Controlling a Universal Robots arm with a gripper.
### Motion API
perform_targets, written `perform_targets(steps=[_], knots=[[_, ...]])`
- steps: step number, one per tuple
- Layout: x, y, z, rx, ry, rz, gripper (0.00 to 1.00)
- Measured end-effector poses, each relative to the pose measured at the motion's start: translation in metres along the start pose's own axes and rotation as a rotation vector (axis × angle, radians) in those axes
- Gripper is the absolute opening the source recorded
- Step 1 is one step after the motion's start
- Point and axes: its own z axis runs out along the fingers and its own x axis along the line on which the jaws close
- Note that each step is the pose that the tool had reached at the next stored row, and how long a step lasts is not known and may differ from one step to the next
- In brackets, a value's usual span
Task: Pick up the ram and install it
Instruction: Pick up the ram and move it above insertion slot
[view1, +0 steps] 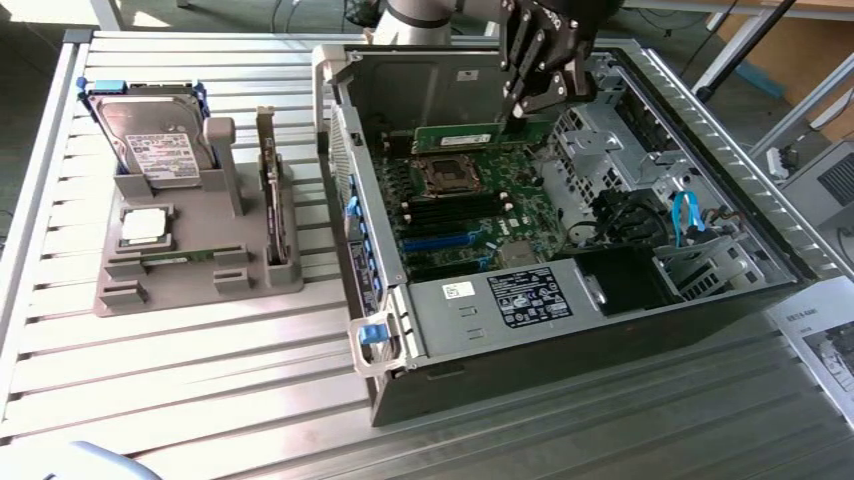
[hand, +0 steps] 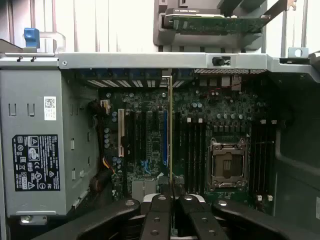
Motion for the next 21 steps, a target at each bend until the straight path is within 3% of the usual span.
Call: perform_targets(steps=[2,9,21], knots=[[0.000,-0.0350,0.0002,-0.0001,-0.0001,-0.004,0.12],[-0.002,-0.0351,0.0003,0.0000,-0.0001,-0.004,0.12],[-0.019,-0.0352,0.0014,-0.0001,-0.0002,-0.004,0.12]])
